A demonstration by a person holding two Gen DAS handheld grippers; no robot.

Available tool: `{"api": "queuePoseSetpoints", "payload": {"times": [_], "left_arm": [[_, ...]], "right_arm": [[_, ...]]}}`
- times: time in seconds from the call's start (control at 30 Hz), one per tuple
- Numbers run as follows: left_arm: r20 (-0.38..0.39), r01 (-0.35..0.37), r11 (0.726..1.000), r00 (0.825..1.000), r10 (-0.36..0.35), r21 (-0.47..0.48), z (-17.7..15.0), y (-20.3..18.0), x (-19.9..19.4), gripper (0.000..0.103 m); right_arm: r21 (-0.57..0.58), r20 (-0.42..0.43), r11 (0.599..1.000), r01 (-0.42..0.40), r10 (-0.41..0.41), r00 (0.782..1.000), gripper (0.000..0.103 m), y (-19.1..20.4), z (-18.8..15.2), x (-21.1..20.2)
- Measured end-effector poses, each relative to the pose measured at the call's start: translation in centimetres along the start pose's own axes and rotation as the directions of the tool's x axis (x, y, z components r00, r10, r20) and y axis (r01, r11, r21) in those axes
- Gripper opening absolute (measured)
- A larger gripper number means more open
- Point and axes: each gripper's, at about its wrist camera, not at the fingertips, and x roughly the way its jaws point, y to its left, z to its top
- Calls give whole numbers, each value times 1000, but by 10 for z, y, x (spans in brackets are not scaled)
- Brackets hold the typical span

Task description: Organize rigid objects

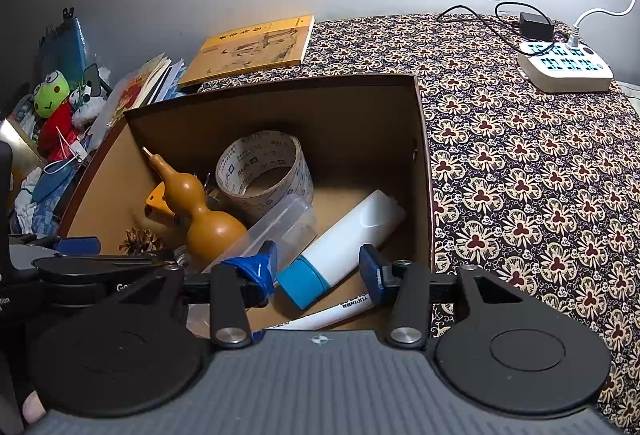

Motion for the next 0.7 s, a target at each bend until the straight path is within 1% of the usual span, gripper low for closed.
{"api": "queuePoseSetpoints", "payload": {"times": [0.4, 0.7], "left_arm": [[3, -7, 1000, 1000, 7, -6, 3, 2, 3, 78], [32, -20, 1000, 999, 20, -12, 9, 6, -1, 78]], "right_arm": [[-6, -3, 1000, 7, -7, 1000, 30, -1, 1, 4], [-35, 44, 999, 18, -16, 999, 30, 5, 9, 1]]}}
